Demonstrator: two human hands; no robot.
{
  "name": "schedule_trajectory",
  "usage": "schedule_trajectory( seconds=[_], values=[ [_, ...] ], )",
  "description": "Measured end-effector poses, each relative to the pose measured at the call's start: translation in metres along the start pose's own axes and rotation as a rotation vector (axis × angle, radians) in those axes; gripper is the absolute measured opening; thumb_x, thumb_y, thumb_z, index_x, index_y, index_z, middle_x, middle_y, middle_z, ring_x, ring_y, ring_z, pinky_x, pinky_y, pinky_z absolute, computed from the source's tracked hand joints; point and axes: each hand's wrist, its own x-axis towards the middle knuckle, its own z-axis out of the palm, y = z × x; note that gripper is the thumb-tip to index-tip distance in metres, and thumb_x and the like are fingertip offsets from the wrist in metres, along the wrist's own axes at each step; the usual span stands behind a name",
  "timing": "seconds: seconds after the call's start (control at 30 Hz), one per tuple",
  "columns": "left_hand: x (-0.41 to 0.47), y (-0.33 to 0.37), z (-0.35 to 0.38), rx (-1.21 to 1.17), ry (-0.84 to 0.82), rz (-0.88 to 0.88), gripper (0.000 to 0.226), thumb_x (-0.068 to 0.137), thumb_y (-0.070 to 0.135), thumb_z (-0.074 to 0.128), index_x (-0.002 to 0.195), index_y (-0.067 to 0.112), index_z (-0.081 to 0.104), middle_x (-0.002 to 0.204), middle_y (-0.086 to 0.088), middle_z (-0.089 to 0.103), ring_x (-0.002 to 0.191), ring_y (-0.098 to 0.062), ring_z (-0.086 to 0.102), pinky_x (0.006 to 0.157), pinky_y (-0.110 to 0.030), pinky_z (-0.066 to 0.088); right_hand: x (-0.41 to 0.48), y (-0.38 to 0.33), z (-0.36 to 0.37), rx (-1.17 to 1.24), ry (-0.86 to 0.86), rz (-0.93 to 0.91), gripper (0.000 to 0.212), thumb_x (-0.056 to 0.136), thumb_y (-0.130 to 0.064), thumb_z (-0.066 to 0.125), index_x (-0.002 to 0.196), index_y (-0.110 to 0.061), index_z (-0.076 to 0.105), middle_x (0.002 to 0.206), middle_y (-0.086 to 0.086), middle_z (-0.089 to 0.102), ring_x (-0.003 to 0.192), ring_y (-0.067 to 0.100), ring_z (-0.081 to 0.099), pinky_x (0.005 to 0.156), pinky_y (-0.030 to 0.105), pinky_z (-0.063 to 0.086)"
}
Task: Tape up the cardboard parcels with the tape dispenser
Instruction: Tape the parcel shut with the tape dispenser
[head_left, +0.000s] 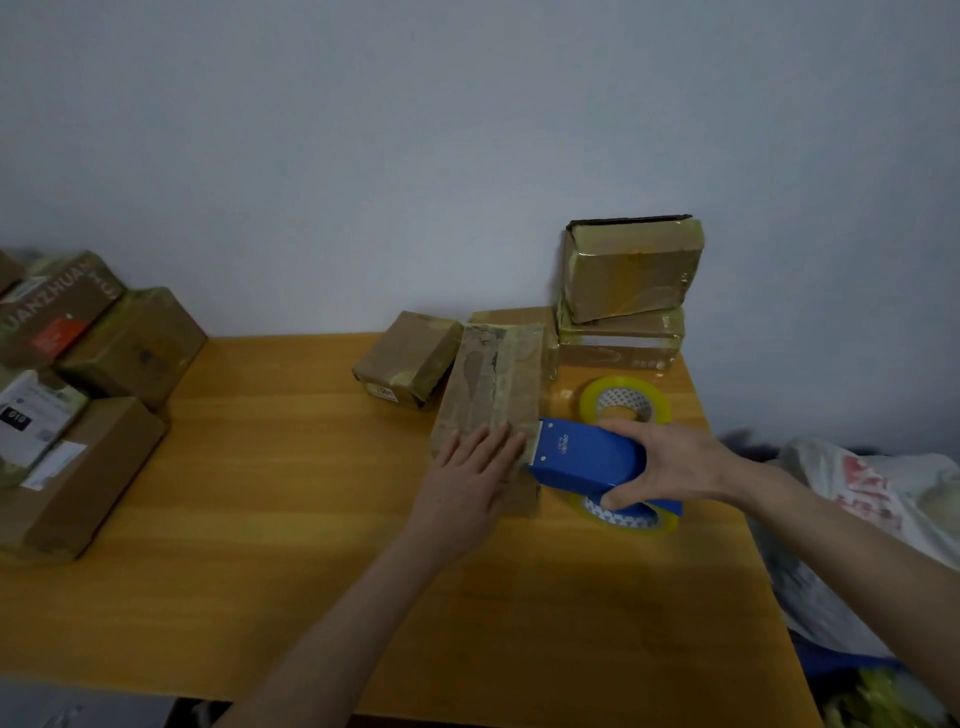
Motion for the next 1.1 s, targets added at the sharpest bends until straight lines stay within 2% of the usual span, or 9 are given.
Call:
schedule_trajectory(
  seconds=[0.07, 0.17, 0.27, 0.37, 0.5, 0.63, 0.77, 0.9, 1.1],
  values=[
    [-0.002, -0.001, 0.002, 0.016, 0.011, 0.006, 0.064, 0.101, 0.037, 0.030, 0.144, 0.036, -0.018, 0.155, 0.011, -0.017, 0.144, -0.010, -0.015, 0.118, -0.037, -0.012, -0.002, 0.004, 0.000, 0.005, 0.007, -0.001, 0.088, 0.053, -0.074, 0.062, 0.133, -0.052, 0.032, 0.094, -0.032, 0.049, 0.083, -0.001, 0.053, 0.072, 0.022, 0.047],
    [0.000, -0.002, 0.004, 0.040, 0.034, 0.013, 0.065, 0.100, 0.038, 0.031, 0.145, 0.038, -0.016, 0.155, 0.012, -0.015, 0.144, -0.009, -0.013, 0.116, -0.034, -0.014, -0.005, 0.007, -0.002, 0.060, 0.001, -0.001, 0.078, 0.065, -0.055, 0.072, 0.129, -0.056, 0.028, 0.096, -0.030, 0.050, 0.083, -0.007, 0.052, 0.065, 0.012, 0.041],
    [0.000, -0.005, 0.006, 0.045, 0.028, 0.020, 0.068, 0.099, 0.038, 0.035, 0.144, 0.038, -0.016, 0.156, 0.011, -0.013, 0.145, -0.009, -0.011, 0.116, -0.033, -0.015, -0.011, 0.017, -0.002, 0.099, -0.015, 0.021, 0.079, 0.071, -0.046, 0.075, 0.132, -0.055, 0.025, 0.106, -0.021, 0.054, 0.092, 0.000, 0.056, 0.074, 0.021, 0.047],
    [0.000, -0.009, 0.005, 0.044, 0.041, 0.022, 0.069, 0.098, 0.036, 0.037, 0.145, 0.038, -0.014, 0.159, 0.010, -0.007, 0.147, -0.010, -0.005, 0.117, -0.032, -0.011, -0.025, 0.033, -0.007, 0.103, -0.049, 0.077, 0.082, 0.073, -0.041, 0.076, 0.142, -0.044, 0.031, 0.115, -0.016, 0.056, 0.100, 0.007, 0.058, 0.086, 0.033, 0.051],
    [0.001, -0.008, 0.006, 0.029, 0.050, 0.034, 0.069, 0.097, 0.034, 0.039, 0.146, 0.036, -0.010, 0.160, 0.008, -0.002, 0.147, -0.012, -0.002, 0.117, -0.032, -0.012, -0.037, 0.045, -0.013, 0.053, -0.082, 0.147, 0.084, 0.072, -0.041, 0.075, 0.143, -0.044, 0.030, 0.109, -0.022, 0.055, 0.097, 0.005, 0.058, 0.087, 0.033, 0.051],
    [0.001, -0.010, 0.008, 0.041, 0.055, 0.034, 0.072, 0.096, 0.034, 0.040, 0.145, 0.038, -0.013, 0.160, 0.009, -0.004, 0.147, -0.011, -0.003, 0.117, -0.032, -0.011, -0.022, 0.028, -0.006, -0.107, -0.126, 0.154, 0.078, 0.073, -0.048, 0.070, 0.141, -0.045, 0.032, 0.104, -0.018, 0.055, 0.094, 0.010, 0.055, 0.073, 0.026, 0.047],
    [0.001, -0.007, 0.007, 0.025, 0.073, 0.036, 0.074, 0.094, 0.034, 0.044, 0.145, 0.040, -0.010, 0.160, 0.009, 0.000, 0.147, -0.012, 0.000, 0.117, -0.032, -0.011, 0.000, 0.010, -0.002, -0.214, -0.210, 0.143, 0.064, 0.071, -0.051, 0.067, 0.129, -0.044, 0.041, 0.093, -0.017, 0.055, 0.086, 0.013, 0.055, 0.071, 0.030, 0.050],
    [0.001, -0.006, 0.008, 0.013, 0.084, 0.030, 0.073, 0.095, 0.033, 0.043, 0.146, 0.040, -0.008, 0.160, 0.008, 0.000, 0.147, -0.012, 0.000, 0.117, -0.032, -0.011, 0.023, -0.005, 0.000, -0.222, -0.263, 0.157, 0.072, 0.066, -0.054, 0.066, 0.132, -0.045, 0.038, 0.102, -0.011, 0.058, 0.093, 0.018, 0.057, 0.076, 0.037, 0.054],
    [0.001, -0.007, 0.008, 0.014, 0.088, 0.026, 0.071, 0.095, 0.034, 0.042, 0.150, 0.038, -0.004, 0.160, 0.007, -0.001, 0.147, -0.012, -0.001, 0.116, -0.032, -0.012, 0.043, -0.023, -0.019, -0.314, -0.338, 0.177, 0.077, 0.060, -0.057, 0.066, 0.132, -0.045, 0.042, 0.105, -0.011, 0.057, 0.093, 0.019, 0.058, 0.071, 0.032, 0.052]
  ],
)
